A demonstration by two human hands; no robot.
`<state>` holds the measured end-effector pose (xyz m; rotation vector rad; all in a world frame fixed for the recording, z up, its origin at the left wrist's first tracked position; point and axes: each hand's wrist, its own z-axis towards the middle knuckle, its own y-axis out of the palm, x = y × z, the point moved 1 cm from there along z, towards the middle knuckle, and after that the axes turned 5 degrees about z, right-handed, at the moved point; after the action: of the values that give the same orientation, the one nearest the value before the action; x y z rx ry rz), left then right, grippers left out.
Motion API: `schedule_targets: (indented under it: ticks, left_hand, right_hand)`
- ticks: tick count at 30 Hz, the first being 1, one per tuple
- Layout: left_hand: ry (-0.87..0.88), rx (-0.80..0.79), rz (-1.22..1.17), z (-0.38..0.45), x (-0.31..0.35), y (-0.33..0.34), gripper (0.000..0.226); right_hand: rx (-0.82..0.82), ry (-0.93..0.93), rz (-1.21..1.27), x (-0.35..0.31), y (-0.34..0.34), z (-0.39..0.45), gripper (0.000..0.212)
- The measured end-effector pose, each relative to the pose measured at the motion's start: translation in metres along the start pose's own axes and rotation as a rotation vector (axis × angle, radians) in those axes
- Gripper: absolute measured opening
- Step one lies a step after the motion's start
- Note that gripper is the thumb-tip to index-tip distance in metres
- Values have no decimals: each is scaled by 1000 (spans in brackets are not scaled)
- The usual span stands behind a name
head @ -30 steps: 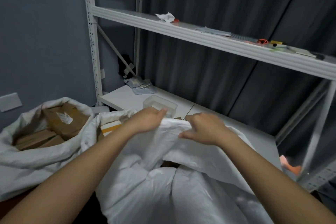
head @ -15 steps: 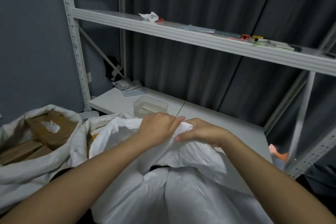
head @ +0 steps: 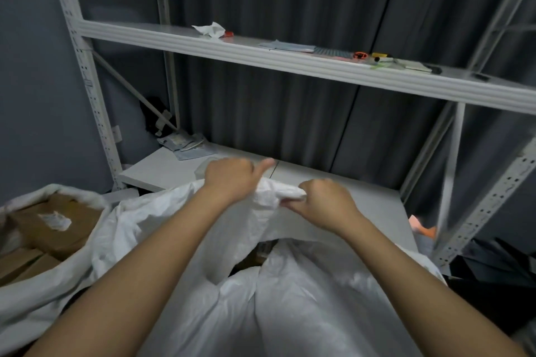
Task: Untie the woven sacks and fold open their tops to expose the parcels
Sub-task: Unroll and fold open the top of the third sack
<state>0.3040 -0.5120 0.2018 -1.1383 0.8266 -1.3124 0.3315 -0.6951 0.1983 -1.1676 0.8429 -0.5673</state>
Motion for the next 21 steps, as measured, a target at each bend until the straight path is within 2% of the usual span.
schedule_targets:
  ticks: [2, 3, 4, 5, 7, 8, 9, 10, 11, 12, 13, 14, 15, 16, 17, 18, 19, 21]
  left_hand:
    - [205, 140, -75, -12, 28, 4, 56]
    - [254, 141, -165, -20, 39, 7, 53]
    - [238, 122, -252, -22, 42, 9, 52]
    - [153, 83, -310, -20, 38, 6, 55]
    - [-6, -37, -320, -6, 19, -2, 63]
    - [-14, -80, -245, -1, 12, -6, 66]
    - [26, -86, -152, 0, 12, -8, 67]
    - [106, -41, -89, -3, 17, -11, 62]
    - [228, 39, -84, -9, 27, -12, 53]
    - [342, 82, -125, -17, 40, -10, 43]
    - [412, 92, -151, -26, 49, -9, 39]
    - [395, 86, -167, -28, 52, -11, 41]
    - [303, 77, -177, -21, 48, -13, 48]
    - [179, 67, -178, -9, 38, -15, 54]
    - [71, 83, -142, -2, 28, -21, 57]
    - [14, 128, -84, 1, 23, -25, 58]
    - [52, 196, -52, 0, 24, -25, 58]
    - [279, 281, -96, -11, 43, -18, 52]
  right_hand:
    - [-241, 58, 623, -1, -4, -1, 26]
    - [-332, 76, 779, 0, -6, -4, 25]
    - [-342, 50, 749, 5, -10, -5, 29]
    - [-302, 58, 618, 12, -11, -4, 29]
    - [-106, 3, 62, 16, -9, -6, 25]
    - [-46, 12, -7, 17, -8, -9, 23]
    - [-72, 39, 127, 19, -5, -9, 22]
    - [-192, 90, 422, 19, -5, -11, 23]
    - [-328, 147, 721, 17, -9, -13, 34]
    - [-422, 170, 916, 18, -11, -14, 45]
    - [-445, 164, 964, 19, -13, -15, 48]
    - [-381, 131, 885, 19, -17, -17, 41]
    - [-271, 91, 645, 19, -19, -20, 34]
    - [-122, 43, 295, 19, -18, -22, 37]
    - [40, 33, 95, 16, -17, -26, 42]
    - [162, 17, 73, 16, -15, -29, 46]
    - [180, 6, 193, 18, -14, -31, 48]
    - [-25, -9, 593, 21, -12, -32, 55]
